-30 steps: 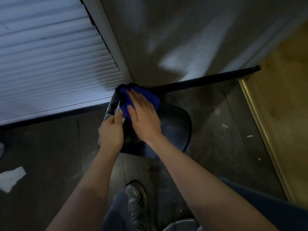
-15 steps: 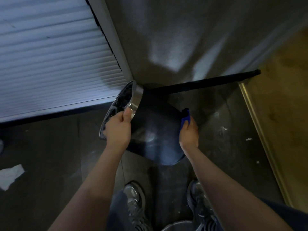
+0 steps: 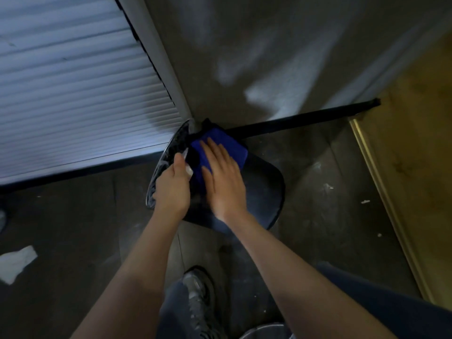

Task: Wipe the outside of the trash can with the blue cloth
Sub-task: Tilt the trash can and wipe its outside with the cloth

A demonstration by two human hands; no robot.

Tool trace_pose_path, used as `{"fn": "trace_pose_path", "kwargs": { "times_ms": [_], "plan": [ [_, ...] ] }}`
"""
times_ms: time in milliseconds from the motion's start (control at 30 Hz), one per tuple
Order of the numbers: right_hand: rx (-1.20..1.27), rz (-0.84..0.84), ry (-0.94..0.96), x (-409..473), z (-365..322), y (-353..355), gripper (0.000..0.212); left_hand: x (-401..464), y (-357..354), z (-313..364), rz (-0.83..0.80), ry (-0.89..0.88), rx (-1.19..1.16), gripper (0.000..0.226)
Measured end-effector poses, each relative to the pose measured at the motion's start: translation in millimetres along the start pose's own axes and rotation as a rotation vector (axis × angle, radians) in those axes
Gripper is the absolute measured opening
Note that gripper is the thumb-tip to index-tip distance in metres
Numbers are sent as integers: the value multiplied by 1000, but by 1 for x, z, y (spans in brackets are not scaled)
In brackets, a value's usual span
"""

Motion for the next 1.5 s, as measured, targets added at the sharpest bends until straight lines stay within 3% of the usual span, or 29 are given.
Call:
{"fn": "trace_pose_path", "kwargs": {
  "times_ms": [100,267,500,667,800,967,1067,1200,1333,1500],
  "plan": [
    [1,28,-76,-27,45,2,45,2,7,-4,13,-32,60,48],
    [90,83,-494,-56,111,15,43,0,6,-7,-1,-101,68,40],
    [159,207,-727,-31,88,16,42,5,-2,3,-22,-147,145,31],
    [123,151,-389,22,11,9,41,8,-6,4,-62,-128,115,40],
    [112,103,-214,36,-31,-3,43,11,-13,10,-206,-11,-269,54],
    [-47,26,48,-11,-13,-11,50,21,-13,9,-159,128,-418,63],
    [-257,-20,135,-35,21,-13,52,19,-3,3,-125,126,-296,56],
    [-175,37,-120,-48,76,0,47,17,8,-8,-110,34,-218,28],
    [-111,95,-371,-50,116,14,44,19,3,-13,-79,6,-224,25],
    [-76,186,-617,-11,84,11,44,21,0,-16,-50,19,-229,21]
  ]
}}
Point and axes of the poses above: each hand's wrist, its own x-axis towards the middle knuckle, its own y-axis out of the back of the hand, z = x × y, the point moved 2 cm from there along x, towards the middle knuckle, and after that the axes turned 5 degrees about -y, right-handed, at the moved point
